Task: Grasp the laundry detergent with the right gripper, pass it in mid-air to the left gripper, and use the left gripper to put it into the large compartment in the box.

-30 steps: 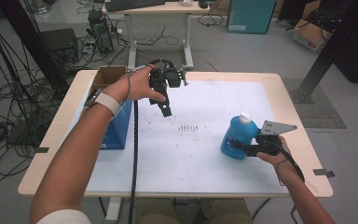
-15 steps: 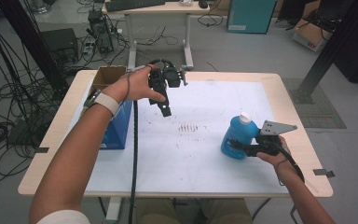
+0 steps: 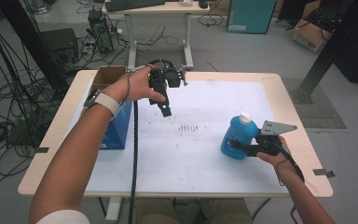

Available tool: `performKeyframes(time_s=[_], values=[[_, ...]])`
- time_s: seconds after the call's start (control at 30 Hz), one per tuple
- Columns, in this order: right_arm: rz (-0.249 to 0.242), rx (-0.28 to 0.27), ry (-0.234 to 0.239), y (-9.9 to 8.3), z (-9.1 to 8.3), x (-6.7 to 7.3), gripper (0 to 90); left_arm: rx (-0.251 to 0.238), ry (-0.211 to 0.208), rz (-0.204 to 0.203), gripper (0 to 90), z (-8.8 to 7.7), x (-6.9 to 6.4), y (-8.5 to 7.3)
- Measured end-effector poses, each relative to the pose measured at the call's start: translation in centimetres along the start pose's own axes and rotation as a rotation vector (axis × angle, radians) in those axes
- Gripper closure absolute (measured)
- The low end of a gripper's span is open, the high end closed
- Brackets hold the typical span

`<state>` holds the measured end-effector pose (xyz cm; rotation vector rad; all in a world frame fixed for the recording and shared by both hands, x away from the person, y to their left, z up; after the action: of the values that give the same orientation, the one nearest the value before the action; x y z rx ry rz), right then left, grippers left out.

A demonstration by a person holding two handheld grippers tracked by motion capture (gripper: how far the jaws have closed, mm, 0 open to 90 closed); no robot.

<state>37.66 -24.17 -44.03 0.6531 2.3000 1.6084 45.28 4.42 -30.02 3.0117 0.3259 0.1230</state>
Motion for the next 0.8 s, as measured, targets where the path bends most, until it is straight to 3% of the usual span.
performKeyframes(time_s=[0.8], values=[[-0.003, 0.0, -0.002, 0.04, 0.04, -0.02, 43.6, 0.004, -0.005, -0.004, 9.7, 0.3, 0.0, -0.28]])
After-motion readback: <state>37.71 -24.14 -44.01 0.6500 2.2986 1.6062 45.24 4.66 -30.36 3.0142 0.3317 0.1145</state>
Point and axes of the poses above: each handheld gripper's, and its own axes: z roughly forward along the jaws, y roughly out of its top, x roughly to its left, the point moved 6 cm from there along z, roughly forward along the jaws
